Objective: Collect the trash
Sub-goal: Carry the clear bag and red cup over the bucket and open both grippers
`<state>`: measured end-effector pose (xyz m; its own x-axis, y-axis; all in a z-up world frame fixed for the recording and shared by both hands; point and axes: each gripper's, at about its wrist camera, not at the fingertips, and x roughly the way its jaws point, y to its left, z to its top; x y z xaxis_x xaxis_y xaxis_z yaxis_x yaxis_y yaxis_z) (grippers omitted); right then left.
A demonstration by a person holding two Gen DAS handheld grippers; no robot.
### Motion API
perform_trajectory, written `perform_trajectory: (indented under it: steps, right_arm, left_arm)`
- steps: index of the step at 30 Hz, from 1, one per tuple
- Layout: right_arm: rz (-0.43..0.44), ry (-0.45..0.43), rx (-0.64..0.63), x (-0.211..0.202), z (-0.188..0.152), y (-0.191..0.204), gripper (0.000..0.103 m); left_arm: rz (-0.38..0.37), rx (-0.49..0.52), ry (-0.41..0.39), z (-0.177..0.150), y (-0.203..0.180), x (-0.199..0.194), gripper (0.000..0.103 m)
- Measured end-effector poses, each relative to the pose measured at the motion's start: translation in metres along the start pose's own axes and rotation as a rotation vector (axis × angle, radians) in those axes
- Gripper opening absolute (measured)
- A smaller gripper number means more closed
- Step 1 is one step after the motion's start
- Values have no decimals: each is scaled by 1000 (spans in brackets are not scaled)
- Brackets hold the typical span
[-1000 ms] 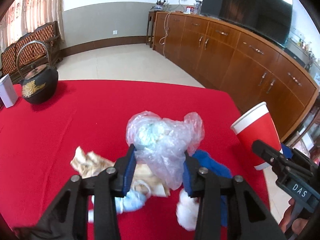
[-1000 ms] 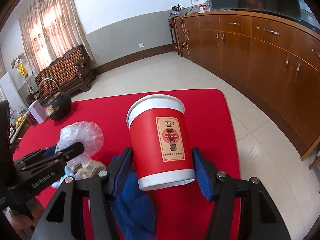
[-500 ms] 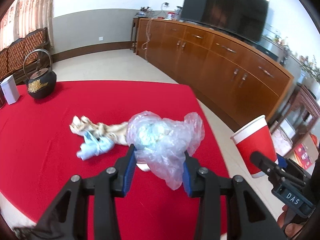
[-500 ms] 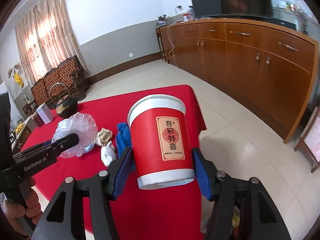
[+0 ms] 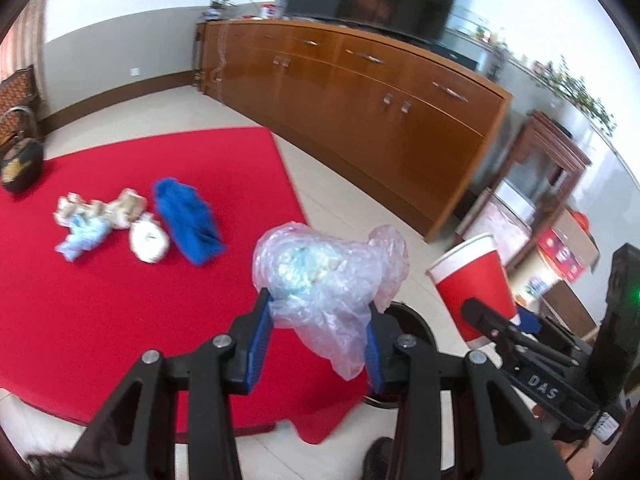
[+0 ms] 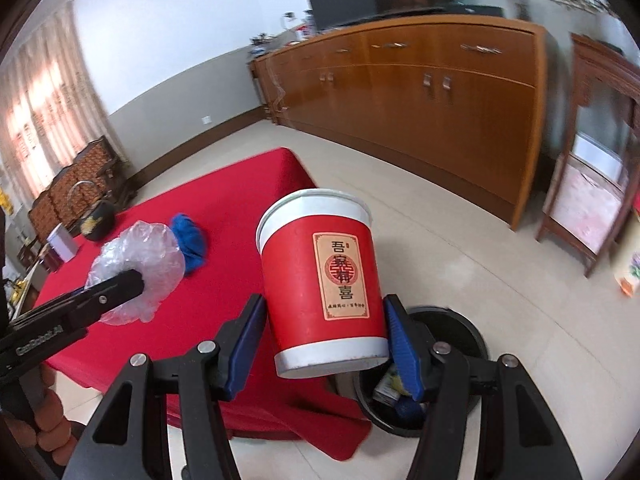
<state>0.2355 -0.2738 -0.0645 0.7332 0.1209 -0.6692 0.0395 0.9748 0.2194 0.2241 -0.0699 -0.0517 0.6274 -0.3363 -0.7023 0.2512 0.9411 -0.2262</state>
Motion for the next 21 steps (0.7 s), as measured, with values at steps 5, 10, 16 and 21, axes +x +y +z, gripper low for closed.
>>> perform_trajectory:
  steps: [5,10,16,21]
  right_arm:
    - [-48,18,59,-3,-17,-45,61]
    - [-87,53,117,3,-33,-89,61]
    - [-115,101,173,21,-43,-135,61]
    - [-123,152,206,50,-44,-155,61]
  left_arm:
    - [-40,41,55,-11,-38,26,42]
    - [-56,79,103,-20,-71,53,42]
    - [-50,102,169,-27,-100,97,42]
    - [-36,110,227,-31,-110,126,42]
